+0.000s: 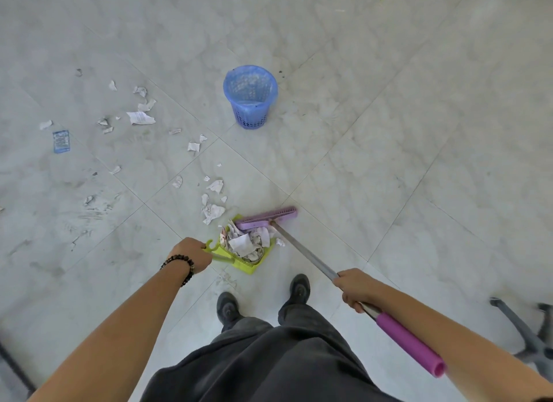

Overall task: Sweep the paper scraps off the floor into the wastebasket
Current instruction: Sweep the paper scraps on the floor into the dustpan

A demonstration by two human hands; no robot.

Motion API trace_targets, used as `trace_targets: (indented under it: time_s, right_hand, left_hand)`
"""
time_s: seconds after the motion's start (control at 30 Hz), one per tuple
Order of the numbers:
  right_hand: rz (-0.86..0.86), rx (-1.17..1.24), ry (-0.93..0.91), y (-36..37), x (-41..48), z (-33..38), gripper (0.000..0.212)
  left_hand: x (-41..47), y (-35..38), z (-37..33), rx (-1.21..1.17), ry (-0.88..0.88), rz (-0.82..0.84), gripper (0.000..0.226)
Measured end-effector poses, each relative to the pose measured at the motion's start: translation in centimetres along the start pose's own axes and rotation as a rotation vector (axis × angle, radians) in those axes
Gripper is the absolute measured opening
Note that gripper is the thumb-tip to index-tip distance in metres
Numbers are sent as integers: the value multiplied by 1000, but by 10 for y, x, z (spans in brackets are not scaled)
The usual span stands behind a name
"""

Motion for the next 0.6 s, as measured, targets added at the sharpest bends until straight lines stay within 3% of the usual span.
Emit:
trace_targets:
  time_s: [0.13, 0.27, 0.43, 0.6]
  right_hand:
    - [-16, 407, 166, -9, -5, 5, 17]
    - [-23, 547, 233, -13, 1, 17, 32]
    - [-74, 438, 87, 24, 9, 42, 35]
    - [57, 458, 57, 103, 10, 53, 35]
  left_hand:
    - [-12, 11, 8, 77, 47, 8, 28]
    - [-22, 15, 20, 189, 91, 22, 25]
    - [-27, 19, 31, 224, 108, 36, 21]
    - [-29, 27, 40, 231, 115, 39, 20]
Point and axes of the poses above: each hand's wrist, its own x-axis towards the middle knuckle, its own y-axis out of the palm, z = x × y, the point moved 5 cm from there along x, towards the middle knuckle, and after that the axes turned 2 degrees about z, right-handed, at the moved point
